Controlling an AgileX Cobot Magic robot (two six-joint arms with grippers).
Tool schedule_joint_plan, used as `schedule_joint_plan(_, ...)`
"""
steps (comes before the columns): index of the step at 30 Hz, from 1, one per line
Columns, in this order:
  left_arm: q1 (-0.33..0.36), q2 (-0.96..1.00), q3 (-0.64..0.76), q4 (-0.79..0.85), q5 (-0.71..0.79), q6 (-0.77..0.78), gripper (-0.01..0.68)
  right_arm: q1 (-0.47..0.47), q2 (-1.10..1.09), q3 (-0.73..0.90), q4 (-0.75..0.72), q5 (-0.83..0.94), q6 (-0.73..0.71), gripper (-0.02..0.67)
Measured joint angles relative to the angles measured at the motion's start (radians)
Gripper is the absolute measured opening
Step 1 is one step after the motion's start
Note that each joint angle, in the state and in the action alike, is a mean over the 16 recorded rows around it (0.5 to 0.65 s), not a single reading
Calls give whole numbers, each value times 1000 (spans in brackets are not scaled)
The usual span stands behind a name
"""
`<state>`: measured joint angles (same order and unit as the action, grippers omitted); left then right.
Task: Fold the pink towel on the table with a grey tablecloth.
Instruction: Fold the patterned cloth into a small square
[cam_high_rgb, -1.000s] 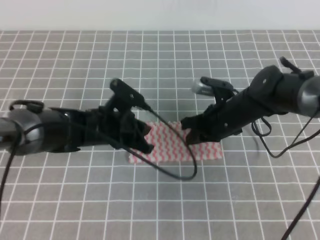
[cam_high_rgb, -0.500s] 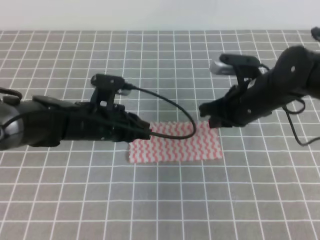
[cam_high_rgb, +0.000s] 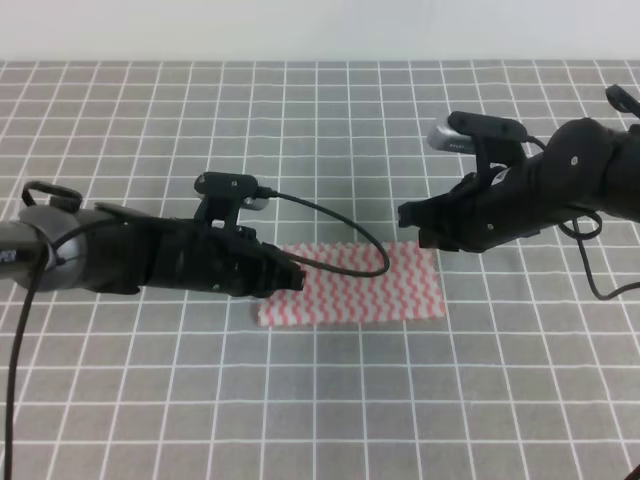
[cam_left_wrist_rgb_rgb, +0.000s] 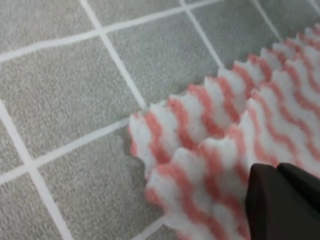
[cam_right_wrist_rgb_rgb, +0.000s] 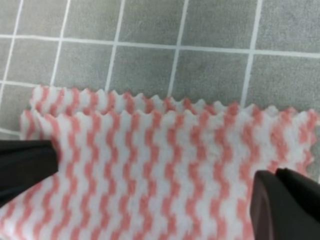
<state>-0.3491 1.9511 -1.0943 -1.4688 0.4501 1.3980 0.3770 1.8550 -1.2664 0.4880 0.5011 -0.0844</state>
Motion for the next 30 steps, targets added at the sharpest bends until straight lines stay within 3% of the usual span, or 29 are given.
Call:
schedule_joint_plan(17,0,18,-7,33,-8,-13,-3,-49,87,0,121,51,-2,239)
schedule_joint_plan(30,0,14,-6,34,-7,-13,-2,-50,124,-1,167,63,-34,232)
